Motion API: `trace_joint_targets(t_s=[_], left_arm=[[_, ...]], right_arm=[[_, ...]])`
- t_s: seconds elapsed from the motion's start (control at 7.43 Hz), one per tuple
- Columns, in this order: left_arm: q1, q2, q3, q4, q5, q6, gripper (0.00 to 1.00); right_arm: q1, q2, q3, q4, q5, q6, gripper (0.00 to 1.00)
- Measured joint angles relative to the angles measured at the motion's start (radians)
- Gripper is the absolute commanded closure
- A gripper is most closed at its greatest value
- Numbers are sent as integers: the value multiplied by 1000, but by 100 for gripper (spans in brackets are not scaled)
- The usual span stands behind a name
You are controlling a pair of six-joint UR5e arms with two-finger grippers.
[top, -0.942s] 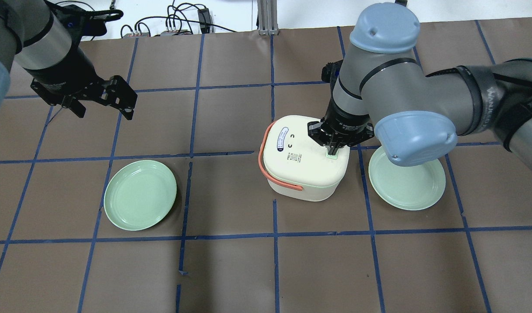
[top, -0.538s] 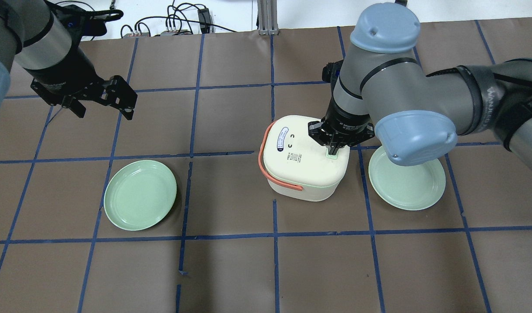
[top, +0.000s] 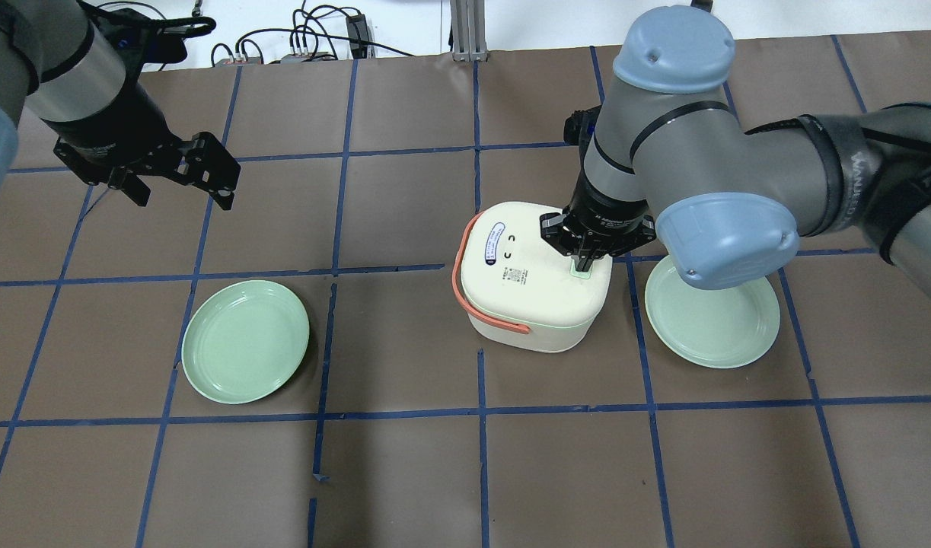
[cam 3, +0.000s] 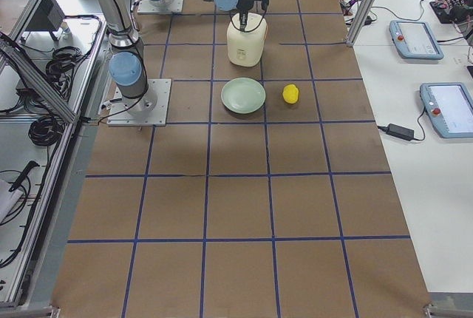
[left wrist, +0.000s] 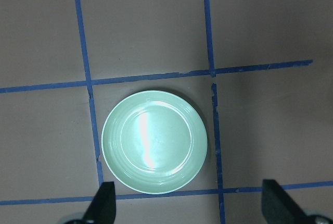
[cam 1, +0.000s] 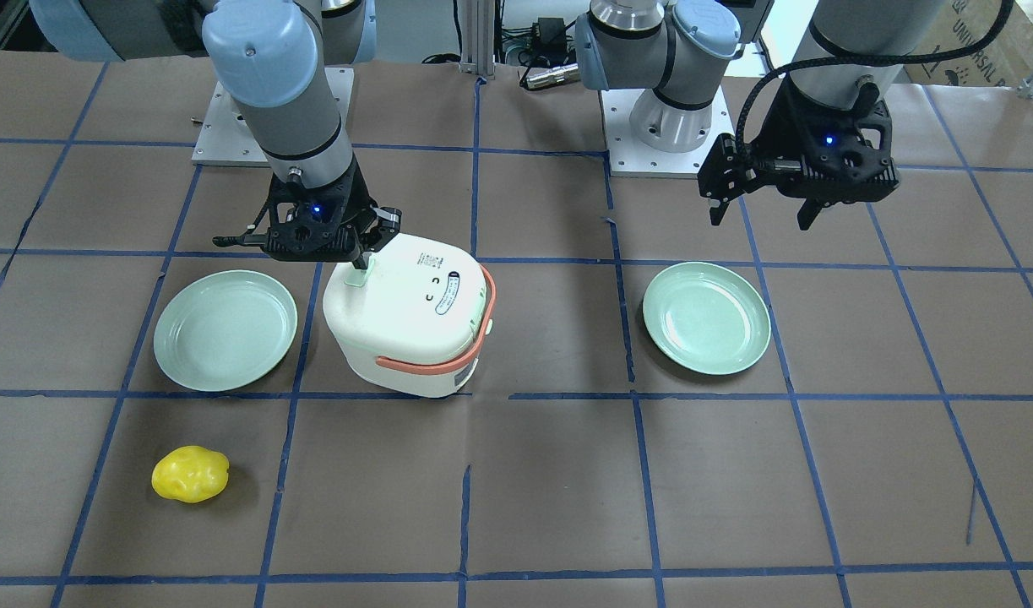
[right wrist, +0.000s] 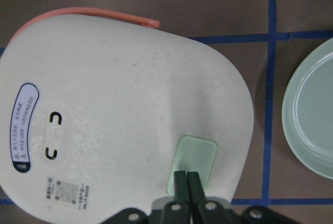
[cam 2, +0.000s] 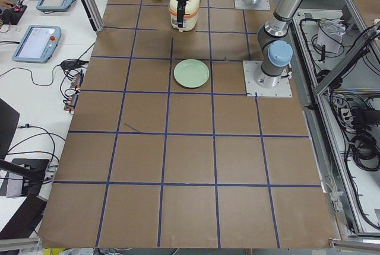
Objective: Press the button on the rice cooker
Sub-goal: 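Press down on the green button with the closed right gripper, then raise the right gripper as the rice cooker lid springs open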
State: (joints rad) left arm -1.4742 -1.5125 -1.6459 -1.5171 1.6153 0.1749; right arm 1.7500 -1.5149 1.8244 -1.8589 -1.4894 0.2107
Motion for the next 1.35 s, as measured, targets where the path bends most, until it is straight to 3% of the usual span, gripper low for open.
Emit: trace_joint_targets(t_s=[1.35], left_arm=[[0,0,0,0,0,1,0]], right_arm=[[0,2,16,0,1,-6,86]])
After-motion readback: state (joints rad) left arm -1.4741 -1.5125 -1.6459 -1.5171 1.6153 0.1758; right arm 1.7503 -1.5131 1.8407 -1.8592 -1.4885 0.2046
